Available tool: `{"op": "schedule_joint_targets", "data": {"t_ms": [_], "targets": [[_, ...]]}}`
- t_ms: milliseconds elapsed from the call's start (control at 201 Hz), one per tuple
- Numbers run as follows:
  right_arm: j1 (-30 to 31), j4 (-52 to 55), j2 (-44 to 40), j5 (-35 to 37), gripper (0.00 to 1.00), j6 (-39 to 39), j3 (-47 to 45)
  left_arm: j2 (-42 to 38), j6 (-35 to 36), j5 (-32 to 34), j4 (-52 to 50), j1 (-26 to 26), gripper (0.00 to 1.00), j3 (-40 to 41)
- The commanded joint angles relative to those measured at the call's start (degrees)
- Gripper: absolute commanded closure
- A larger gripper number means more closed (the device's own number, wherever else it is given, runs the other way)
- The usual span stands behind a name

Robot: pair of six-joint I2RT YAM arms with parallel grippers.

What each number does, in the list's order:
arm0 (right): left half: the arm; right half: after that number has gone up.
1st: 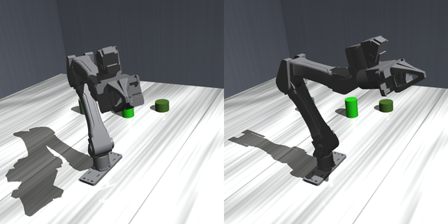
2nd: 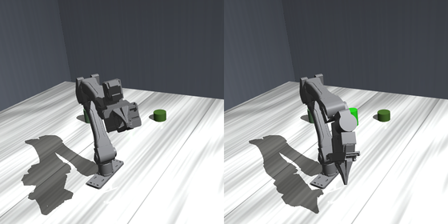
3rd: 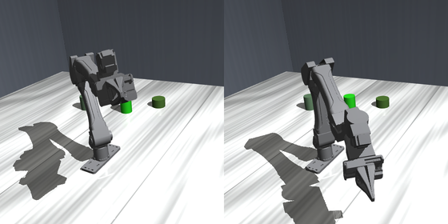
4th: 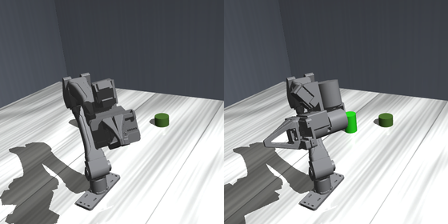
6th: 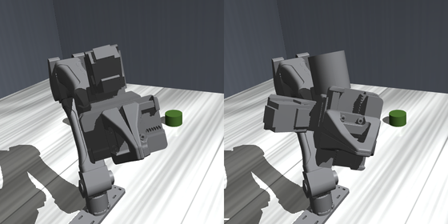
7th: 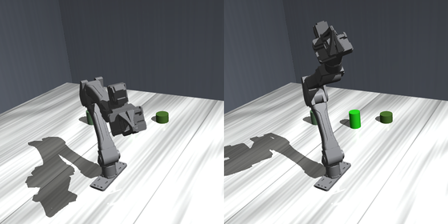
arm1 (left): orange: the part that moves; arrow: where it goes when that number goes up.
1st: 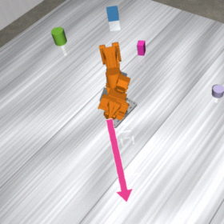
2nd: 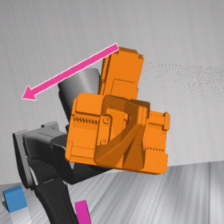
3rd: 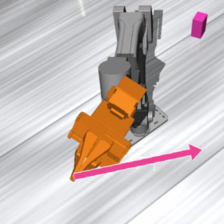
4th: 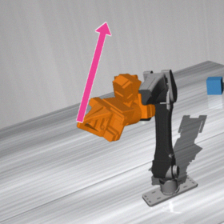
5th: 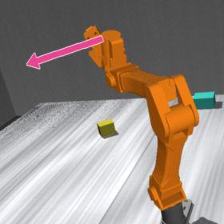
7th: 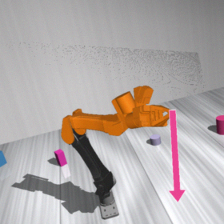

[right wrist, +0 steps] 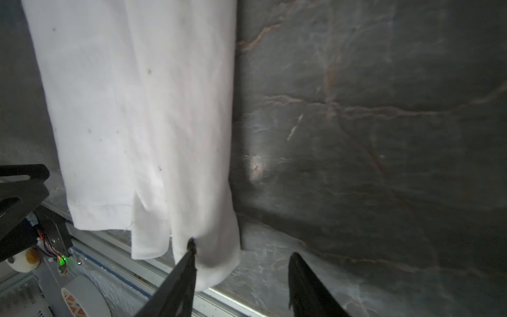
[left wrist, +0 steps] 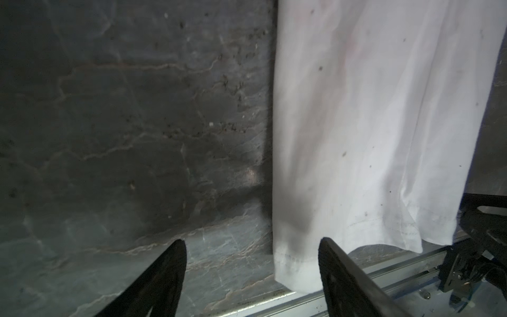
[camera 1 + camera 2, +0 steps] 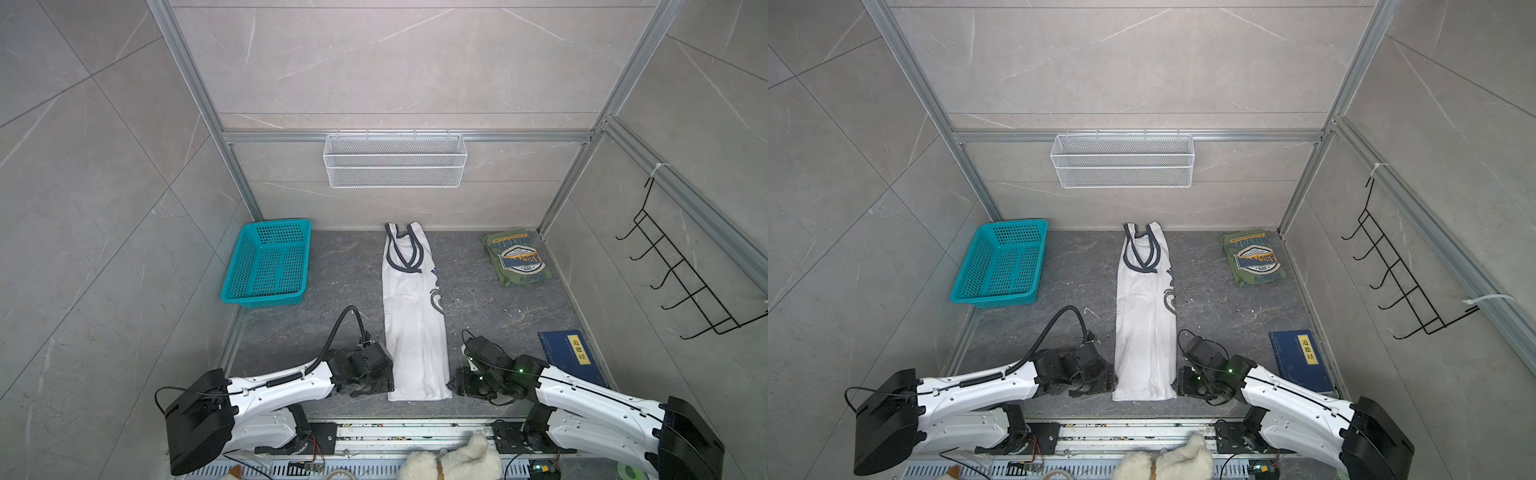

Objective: Fold and stack tank tops
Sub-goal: Rotate the tank top at the center of the table, then fold the tank top at the top-center of the table.

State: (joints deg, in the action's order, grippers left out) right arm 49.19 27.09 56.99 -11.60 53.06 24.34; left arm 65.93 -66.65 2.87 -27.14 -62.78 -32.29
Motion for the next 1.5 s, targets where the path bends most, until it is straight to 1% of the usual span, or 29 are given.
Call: {"op": "schedule_joint_targets", "data": {"t_ms": [0,75,164,269,358,428,463,523,642,742,826,881,966,1105,1199,1384,1493], "targets": [[0.5,-5.3,1.3,-1.8,0.46,-0.7,-2.4,-1.4,-6.3,1.0,4.2,-1.9,0.25,1.1],[0.6,-9.3,2.8,-3.5,0.47,0.2,-3.8,0.0,-6.1,-0.3,7.3,-2.6,0.29,1.7],[1.0,-10.1,4.2,-3.1,0.49,0.4,-3.7,2.4,-5.6,-1.6,11.4,-3.2,0.33,1.8],[1.2,-11.8,5.4,-3.5,0.51,0.7,-4.2,5.8,-5.3,-2.4,11.8,-3.7,0.39,0.7],[2.0,-13.3,6.6,-4.0,0.53,1.3,-4.4,7.1,-5.4,-2.4,12.1,-4.0,0.42,0.6],[2.7,-13.9,7.5,-3.6,0.54,1.8,-4.3,8.1,-5.5,-2.6,12.6,-4.0,0.47,0.6],[2.9,-14.3,7.8,-3.5,0.56,2.0,-4.3,8.4,-5.5,-2.9,12.9,-4.1,0.49,0.6],[3.1,-14.4,8.3,-3.1,0.62,2.2,-4.2,8.9,-5.7,-3.0,12.8,-4.3,0.53,0.3],[3.5,-10.9,7.2,-1.1,0.72,2.3,-2.9,8.5,-5.9,-2.7,11.7,-4.4,0.65,0.1],[3.6,-6.8,4.7,1.4,0.81,2.9,-2.0,7.4,-6.0,-1.7,9.6,-4.5,0.71,-0.6],[6.5,1.1,3.7,7.7,0.89,3.8,1.6,6.1,-6.0,-1.1,9.0,-4.6,0.78,-1.1],[8.8,4.6,3.7,10.6,0.92,4.3,4.2,5.1,-6.2,-0.8,8.7,-4.6,0.84,-1.3],[10.2,6.8,2.3,11.6,0.94,5.7,5.3,3.6,-7.0,-0.3,7.1,-4.9,0.90,-1.6],[11.6,6.6,-0.6,11.4,1.00,9.3,4.6,1.6,-7.5,0.5,2.3,-5.9,0.96,-4.1],[11.7,8.3,-2.1,11.7,1.00,10.5,5.2,0.6,-8.0,2.2,-2.4,-6.1,0.97,-6.2],[11.6,14.4,-5.4,16.4,1.00,12.1,9.0,-2.2,-8.0,6.1,-5.9,-6.0,0.99,-8.7],[10.7,15.7,-5.4,18.5,1.00,10.7,12.4,-2.7,-7.0,9.0,-7.1,-4.9,1.00,-11.2]]}}
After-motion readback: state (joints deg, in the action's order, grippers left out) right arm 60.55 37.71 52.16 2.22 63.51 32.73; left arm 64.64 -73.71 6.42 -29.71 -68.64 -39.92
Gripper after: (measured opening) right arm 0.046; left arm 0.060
